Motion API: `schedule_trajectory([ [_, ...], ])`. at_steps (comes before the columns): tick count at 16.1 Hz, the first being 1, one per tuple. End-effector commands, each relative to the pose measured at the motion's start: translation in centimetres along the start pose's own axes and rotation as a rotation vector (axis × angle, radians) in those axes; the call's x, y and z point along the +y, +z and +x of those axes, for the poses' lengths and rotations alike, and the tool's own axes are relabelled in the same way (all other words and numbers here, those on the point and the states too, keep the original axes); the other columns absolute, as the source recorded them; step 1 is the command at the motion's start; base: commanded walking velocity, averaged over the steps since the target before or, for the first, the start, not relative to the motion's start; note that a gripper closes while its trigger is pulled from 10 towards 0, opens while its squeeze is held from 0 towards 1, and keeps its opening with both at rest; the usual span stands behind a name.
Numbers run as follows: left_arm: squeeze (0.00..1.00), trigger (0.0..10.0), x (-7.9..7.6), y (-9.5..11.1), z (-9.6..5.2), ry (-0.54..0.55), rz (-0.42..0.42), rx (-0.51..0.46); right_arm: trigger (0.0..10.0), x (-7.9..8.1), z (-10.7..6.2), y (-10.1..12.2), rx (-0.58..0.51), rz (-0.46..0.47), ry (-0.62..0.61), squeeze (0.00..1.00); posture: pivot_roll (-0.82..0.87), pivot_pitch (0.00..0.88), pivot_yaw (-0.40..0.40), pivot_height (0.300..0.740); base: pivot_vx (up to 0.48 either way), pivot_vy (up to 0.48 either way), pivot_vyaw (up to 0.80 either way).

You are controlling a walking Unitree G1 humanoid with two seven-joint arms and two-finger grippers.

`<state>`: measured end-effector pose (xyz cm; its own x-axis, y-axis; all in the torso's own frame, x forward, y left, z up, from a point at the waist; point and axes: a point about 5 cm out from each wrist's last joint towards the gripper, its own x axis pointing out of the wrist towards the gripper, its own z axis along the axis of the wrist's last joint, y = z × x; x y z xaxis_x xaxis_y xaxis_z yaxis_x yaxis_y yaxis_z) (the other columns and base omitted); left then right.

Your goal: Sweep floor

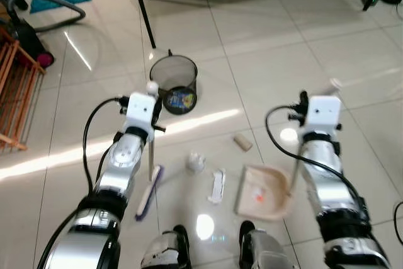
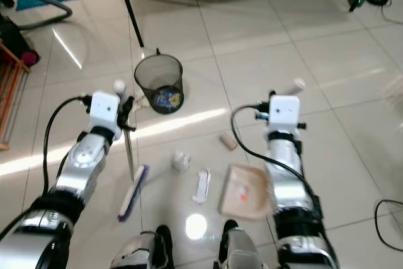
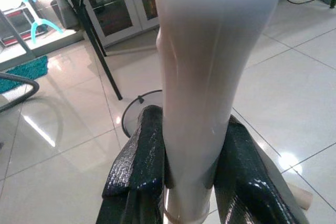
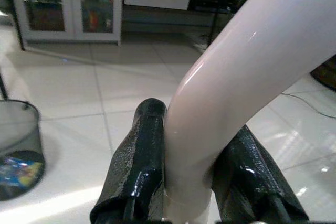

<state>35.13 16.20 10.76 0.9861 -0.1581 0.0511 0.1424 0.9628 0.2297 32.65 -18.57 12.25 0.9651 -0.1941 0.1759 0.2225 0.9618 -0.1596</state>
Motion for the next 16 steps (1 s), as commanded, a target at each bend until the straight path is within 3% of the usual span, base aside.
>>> schedule_trajectory([
  [1,0.0,10.0,0.1,0.1,0.2,0.021,-0.008,-0.007,10.0,0.4,-0.2,0.1,-0.011,0.03,-0.005,0.0,0.03,0.319,0.095,0.74,0.0,0.0,0.0],
  [2,0.0,10.0,0.0,0.2,0.3,0.021,-0.02,-0.007,10.0,0.6,-0.3,0.0,-0.01,0.026,0.003,0.0,0.03,0.318,0.095,0.74,0.0,0.0,0.0],
  [6,0.0,10.0,-3.2,0.5,1.0,-0.059,-0.054,-0.017,10.0,2.9,-0.8,-0.4,-0.022,0.013,0.066,0.0,0.05,0.313,0.089,0.74,0.0,0.0,0.0],
  [10,0.0,10.0,-4.6,1.4,1.5,-0.076,-0.146,-0.034,10.0,3.9,-0.6,-0.2,-0.031,0.024,0.071,0.0,0.06,0.296,0.086,0.74,0.0,0.0,0.0],
  [12,0.0,10.0,-6.3,1.9,1.7,-0.179,-0.204,-0.04,10.0,4.6,-0.7,-0.3,-0.02,0.025,0.077,0.0,0.07,0.297,0.087,0.74,0.0,0.0,0.0],
  [16,0.0,10.0,-9.5,2.8,1.9,-0.341,-0.236,-0.055,10.0,5.8,-1.1,-0.4,-0.009,0.049,0.101,0.0,0.06,0.298,0.102,0.74,0.0,0.0,0.0],
])
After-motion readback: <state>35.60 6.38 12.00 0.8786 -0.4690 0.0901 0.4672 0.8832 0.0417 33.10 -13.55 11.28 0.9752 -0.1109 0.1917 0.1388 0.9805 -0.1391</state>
